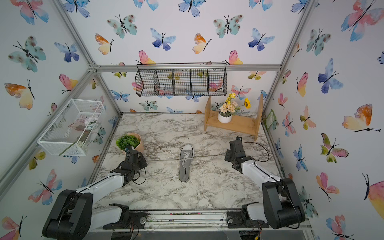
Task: Tie the shoes
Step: Tie the shoelace on the shoe.
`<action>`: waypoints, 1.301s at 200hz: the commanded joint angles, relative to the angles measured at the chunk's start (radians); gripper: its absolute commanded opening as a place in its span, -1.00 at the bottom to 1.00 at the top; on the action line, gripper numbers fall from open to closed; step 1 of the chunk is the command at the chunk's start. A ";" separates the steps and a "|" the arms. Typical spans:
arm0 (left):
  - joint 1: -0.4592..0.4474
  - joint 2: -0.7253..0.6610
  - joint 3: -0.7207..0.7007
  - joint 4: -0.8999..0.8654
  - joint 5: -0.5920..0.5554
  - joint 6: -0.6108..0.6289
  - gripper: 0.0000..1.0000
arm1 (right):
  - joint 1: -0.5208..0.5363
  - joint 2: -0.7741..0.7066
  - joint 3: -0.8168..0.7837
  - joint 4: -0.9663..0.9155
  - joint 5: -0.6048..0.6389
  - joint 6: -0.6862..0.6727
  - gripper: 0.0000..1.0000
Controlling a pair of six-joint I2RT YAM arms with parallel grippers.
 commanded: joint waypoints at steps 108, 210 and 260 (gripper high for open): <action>-0.023 0.004 0.038 0.042 0.191 0.014 -1.00 | 0.067 0.160 0.027 0.198 -0.610 -0.005 -0.24; -0.028 -0.008 0.049 0.041 0.215 0.030 -1.00 | 0.231 0.388 0.178 0.266 -0.655 0.067 -0.07; -0.028 -0.005 0.052 0.041 0.222 0.039 -1.00 | 0.235 0.464 0.229 0.259 -0.673 0.036 -0.07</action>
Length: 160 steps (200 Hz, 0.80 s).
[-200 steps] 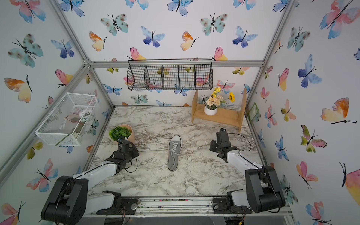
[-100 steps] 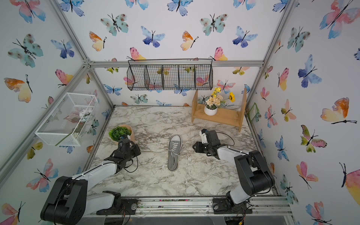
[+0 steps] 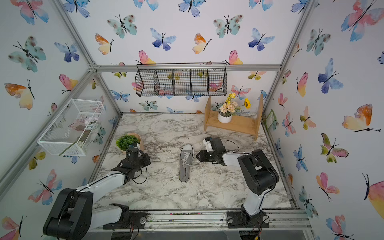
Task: Tie the shoes
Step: Tie the shoelace on the shoe.
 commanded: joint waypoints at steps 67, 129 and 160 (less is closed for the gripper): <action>-0.004 -0.007 0.022 0.010 0.047 0.024 -1.00 | 0.007 0.106 0.081 0.008 -0.065 -0.051 -0.10; -0.004 -0.003 0.019 0.016 0.058 0.024 -1.00 | 0.014 0.128 0.082 0.014 -0.077 -0.055 -0.28; -0.004 -0.002 0.020 0.018 0.059 0.026 -1.00 | 0.017 0.128 0.078 0.019 -0.078 -0.051 -0.47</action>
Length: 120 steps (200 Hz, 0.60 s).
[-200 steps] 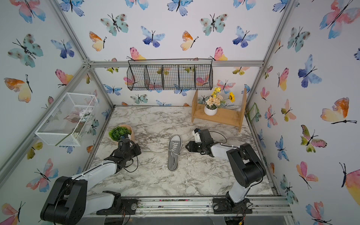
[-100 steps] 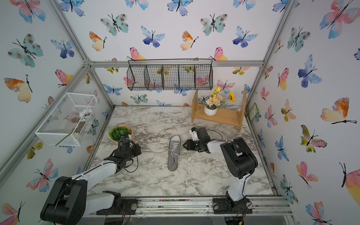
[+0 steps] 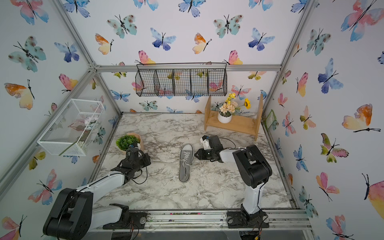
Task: Tie the shoes
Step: Tie the shoelace on the shoe.
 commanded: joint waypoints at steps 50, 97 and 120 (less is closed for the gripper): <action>-0.004 -0.014 0.016 0.013 0.034 0.014 -1.00 | 0.010 -0.035 -0.021 -0.024 0.028 0.000 -0.95; -0.004 -0.045 0.017 -0.019 0.004 0.029 -1.00 | 0.010 -0.186 -0.052 -0.202 0.348 -0.037 -0.94; -0.004 -0.059 0.011 -0.036 -0.047 0.036 -1.00 | 0.008 -0.274 -0.086 -0.282 0.526 -0.037 -0.94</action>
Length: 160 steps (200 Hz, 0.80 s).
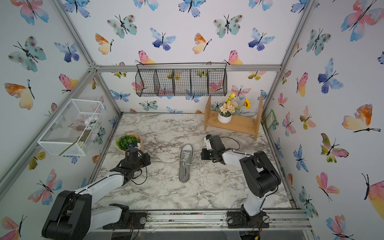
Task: Tie the shoes
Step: Tie the shoelace on the shoe.
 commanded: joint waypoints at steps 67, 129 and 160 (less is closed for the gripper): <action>-0.004 -0.006 0.009 -0.048 -0.078 0.043 -1.00 | 0.001 -0.193 -0.030 -0.301 0.607 -0.036 -0.93; -0.009 0.027 -0.006 -0.057 -0.118 0.052 -1.00 | 0.001 -0.125 -0.008 -0.338 0.636 -0.037 -0.93; -0.008 0.022 -0.013 -0.070 -0.181 0.041 -1.00 | 0.002 -0.094 0.013 -0.364 0.642 -0.044 -0.93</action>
